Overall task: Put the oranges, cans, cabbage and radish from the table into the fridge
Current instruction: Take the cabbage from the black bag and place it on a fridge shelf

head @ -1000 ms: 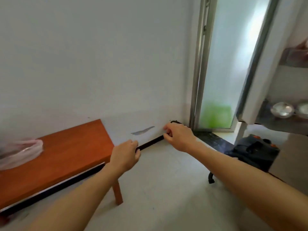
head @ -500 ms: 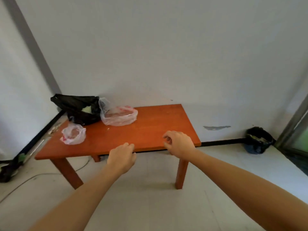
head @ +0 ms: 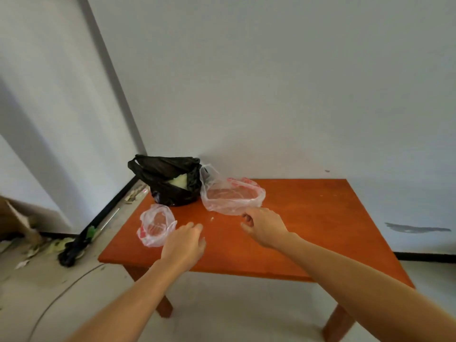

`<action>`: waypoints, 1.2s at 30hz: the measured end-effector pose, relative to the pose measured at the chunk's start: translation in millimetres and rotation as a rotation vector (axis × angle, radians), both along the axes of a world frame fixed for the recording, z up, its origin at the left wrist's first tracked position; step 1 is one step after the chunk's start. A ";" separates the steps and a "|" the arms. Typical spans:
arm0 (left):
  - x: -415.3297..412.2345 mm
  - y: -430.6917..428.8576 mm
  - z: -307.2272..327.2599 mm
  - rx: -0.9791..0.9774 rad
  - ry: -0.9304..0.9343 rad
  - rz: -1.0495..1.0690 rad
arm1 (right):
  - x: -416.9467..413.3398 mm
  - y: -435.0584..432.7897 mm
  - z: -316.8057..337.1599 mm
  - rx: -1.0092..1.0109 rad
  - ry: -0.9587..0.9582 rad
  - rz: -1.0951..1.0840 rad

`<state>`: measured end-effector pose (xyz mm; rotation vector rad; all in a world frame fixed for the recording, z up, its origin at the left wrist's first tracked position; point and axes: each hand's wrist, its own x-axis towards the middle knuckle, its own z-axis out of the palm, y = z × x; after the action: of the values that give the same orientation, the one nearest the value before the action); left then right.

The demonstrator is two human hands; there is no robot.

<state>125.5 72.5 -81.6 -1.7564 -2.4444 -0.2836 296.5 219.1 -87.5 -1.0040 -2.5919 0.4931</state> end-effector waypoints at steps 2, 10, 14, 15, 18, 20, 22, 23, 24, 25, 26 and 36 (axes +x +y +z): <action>-28.8 13.0 0.7 0.018 -0.031 0.039 | -29.8 20.7 0.1 0.017 0.001 0.017; -163.1 60.0 -13.1 0.068 -0.014 0.094 | -168.0 74.1 -14.5 0.041 -0.048 0.120; -230.7 97.9 -17.9 0.046 0.029 0.038 | -238.7 101.0 -25.8 0.024 -0.087 0.064; -248.6 107.1 -17.2 0.047 0.026 0.017 | -256.5 107.3 -27.7 0.015 -0.081 0.044; -301.1 133.3 -14.4 0.028 0.029 -0.032 | -305.7 126.7 -34.3 0.010 -0.049 0.003; -333.6 151.7 -14.2 0.008 0.053 -0.053 | -332.2 135.8 -36.1 0.021 -0.051 -0.027; -360.8 170.2 -17.3 -0.014 0.060 -0.063 | -352.6 145.4 -37.2 0.039 -0.057 -0.037; -372.3 178.5 -20.2 -0.024 0.064 -0.065 | -362.6 151.3 -38.7 0.038 -0.070 -0.038; -382.1 186.3 -23.6 -0.035 0.067 -0.066 | -372.1 157.9 -40.0 0.033 -0.088 -0.037; -390.8 193.7 -27.5 -0.047 0.071 -0.068 | -382.2 165.5 -41.9 0.031 -0.109 -0.032; -398.5 200.8 -32.0 -0.057 0.076 -0.072 | -393.4 174.4 -44.0 0.036 -0.125 -0.021; -438.1 246.9 -86.0 -0.265 0.044 -0.049 | -535.7 276.5 -89.7 0.069 -0.258 0.177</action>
<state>-312.6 319.4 -167.7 -1.9014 -2.5062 0.0790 -239.3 495.6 -177.2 -0.8705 -2.9224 0.3320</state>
